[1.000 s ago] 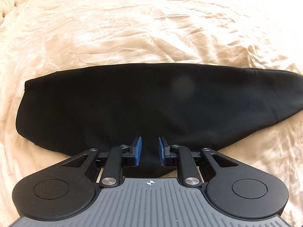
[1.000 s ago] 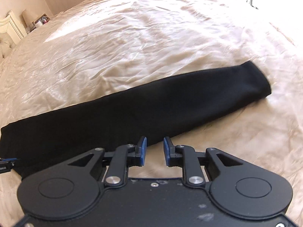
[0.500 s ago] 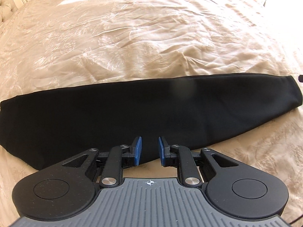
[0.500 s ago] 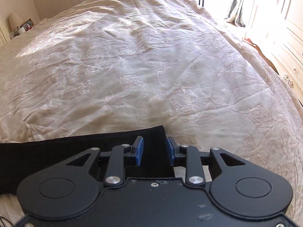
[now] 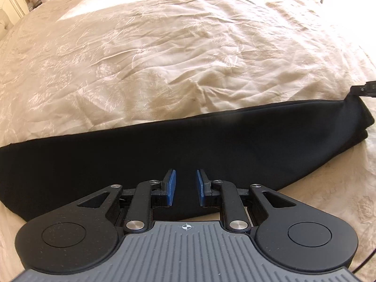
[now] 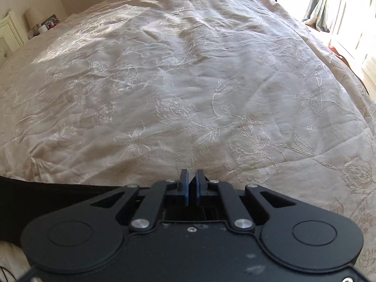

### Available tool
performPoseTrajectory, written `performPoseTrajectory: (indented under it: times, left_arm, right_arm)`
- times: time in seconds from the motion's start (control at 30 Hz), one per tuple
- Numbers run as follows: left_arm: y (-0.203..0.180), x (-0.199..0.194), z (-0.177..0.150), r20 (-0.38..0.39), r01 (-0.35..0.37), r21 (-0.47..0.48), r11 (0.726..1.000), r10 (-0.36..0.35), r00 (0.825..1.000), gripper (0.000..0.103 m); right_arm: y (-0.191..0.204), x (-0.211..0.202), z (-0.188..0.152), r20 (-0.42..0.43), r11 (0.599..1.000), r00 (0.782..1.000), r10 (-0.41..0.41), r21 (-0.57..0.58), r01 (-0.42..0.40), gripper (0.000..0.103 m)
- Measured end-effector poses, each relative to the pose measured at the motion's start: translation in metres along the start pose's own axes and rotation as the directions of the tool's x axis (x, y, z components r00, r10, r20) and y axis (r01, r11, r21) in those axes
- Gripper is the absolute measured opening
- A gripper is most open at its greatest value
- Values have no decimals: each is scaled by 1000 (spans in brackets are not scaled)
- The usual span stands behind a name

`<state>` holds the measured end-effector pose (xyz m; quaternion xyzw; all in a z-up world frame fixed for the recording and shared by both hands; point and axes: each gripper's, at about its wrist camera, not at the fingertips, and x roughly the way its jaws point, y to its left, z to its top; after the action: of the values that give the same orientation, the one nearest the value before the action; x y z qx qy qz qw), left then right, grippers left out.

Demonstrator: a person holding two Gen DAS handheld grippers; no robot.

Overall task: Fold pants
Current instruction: 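Close the right gripper on the trouser bundle's end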

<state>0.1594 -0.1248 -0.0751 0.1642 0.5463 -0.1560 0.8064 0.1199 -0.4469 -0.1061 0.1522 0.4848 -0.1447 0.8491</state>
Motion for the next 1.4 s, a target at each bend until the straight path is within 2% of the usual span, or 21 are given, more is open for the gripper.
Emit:
performPoseTrajectory:
  times: [0.03,0.07,0.13,0.27,0.3,0.37,0.5,0.63,0.7,0.77,0.83,0.9,0.97,1.0,1.07,1.1,1.13,1.17,1.3,1.4]
  left_arm:
    - [-6,1,3,5,4,10,1000,-4,1000,19]
    - [-14,2,8,12,8,25,1000,-9,1000,19]
    - [-29,4,15,26,22,54,998,-24,999,19]
    - [-56,10,28,28,63,98,993,-66,997,19]
    - [-62,12,29,26,68,113,991,-72,997,19]
    - [-75,17,31,19,74,142,987,-77,997,19]
    - [-91,26,31,-2,90,159,983,-91,996,19]
    - [-92,32,33,-15,84,144,986,-83,996,19]
    - [-90,33,36,-19,82,129,988,-81,997,19]
    - [-89,33,38,-11,76,124,989,-76,997,19]
    - [-90,34,42,-2,72,124,990,-72,997,19]
    - [-94,37,46,3,74,126,989,-75,997,19]
    - [-101,41,51,1,78,137,988,-79,997,19]
    - [-106,43,53,3,78,147,986,-80,997,19]
    - [-114,48,57,5,82,163,983,-83,996,19]
    - [-117,51,59,2,86,165,983,-87,996,19]
    - [-119,54,61,-3,90,161,983,-91,996,19]
    - [-121,59,62,-10,92,150,984,-92,996,19]
    - [-122,85,63,-73,83,108,991,-76,994,20]
    - [-125,95,61,-86,66,139,988,-55,995,20]
  right_arm:
    - [-4,5,0,-7,1000,1000,-4,19,4,6]
    - [-8,9,-1,-12,999,1000,-15,33,15,1]
    - [-15,10,-5,-19,999,1000,-24,49,25,1]
    - [-32,-8,-12,0,992,999,38,120,-38,17]
    - [-34,-12,-14,7,991,998,57,117,-58,19]
    - [-33,-19,-14,19,993,996,89,71,-90,31]
    - [-25,-14,-7,-3,994,994,112,1,-112,33]
    - [-19,11,-4,-78,994,991,112,-5,-113,33]
    - [-15,19,-5,-104,992,987,122,-19,-124,3]
    - [-9,13,-6,-63,988,989,137,-58,-140,3]
    - [-9,3,-4,-2,991,993,118,-61,-117,3]
    - [-20,1,-1,32,994,994,104,10,-105,3]
    - [-30,9,-2,2,991,993,118,61,-118,4]
    - [-32,12,-4,-12,991,993,120,61,-119,5]
    - [-35,10,-9,-11,991,993,116,63,-115,19]
    - [-39,5,-11,8,989,992,122,87,-122,22]
    - [-45,0,-14,24,983,990,139,117,-140,33]
    - [-51,-5,-16,33,976,987,158,144,-161,37]
    - [-66,-15,-26,12,957,974,224,184,-223,40]
    - [-68,-12,-33,-33,959,971,236,168,-227,43]
